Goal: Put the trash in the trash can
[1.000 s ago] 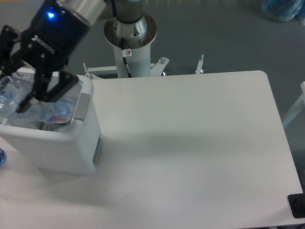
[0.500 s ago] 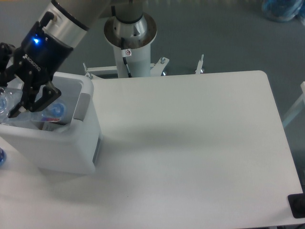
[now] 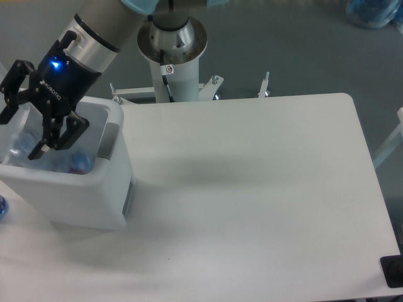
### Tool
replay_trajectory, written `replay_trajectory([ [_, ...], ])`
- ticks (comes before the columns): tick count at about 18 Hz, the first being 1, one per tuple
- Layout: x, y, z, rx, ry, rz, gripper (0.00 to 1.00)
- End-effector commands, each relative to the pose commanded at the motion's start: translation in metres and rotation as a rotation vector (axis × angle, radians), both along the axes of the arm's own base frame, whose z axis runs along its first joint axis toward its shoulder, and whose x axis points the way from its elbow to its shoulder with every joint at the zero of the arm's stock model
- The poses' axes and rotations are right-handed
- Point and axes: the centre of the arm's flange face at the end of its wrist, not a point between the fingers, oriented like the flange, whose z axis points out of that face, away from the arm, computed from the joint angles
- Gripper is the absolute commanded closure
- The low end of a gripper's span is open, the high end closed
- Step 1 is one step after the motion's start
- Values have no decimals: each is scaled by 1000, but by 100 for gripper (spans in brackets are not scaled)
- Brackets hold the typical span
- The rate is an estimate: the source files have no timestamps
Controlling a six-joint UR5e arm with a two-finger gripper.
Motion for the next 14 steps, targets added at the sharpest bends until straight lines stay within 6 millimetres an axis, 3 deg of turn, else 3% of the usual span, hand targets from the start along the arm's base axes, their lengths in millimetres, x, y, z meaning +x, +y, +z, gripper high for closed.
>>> replay_trajectory([
  [4, -37, -14, 3, 2, 9, 71, 0],
  [8, -122, -54, 1, -10, 12, 234, 0],
  [11, -172, -81, -4, -17, 4, 329, 0],
  [14, -226, -105, -23, -33, -2, 402, 0],
])
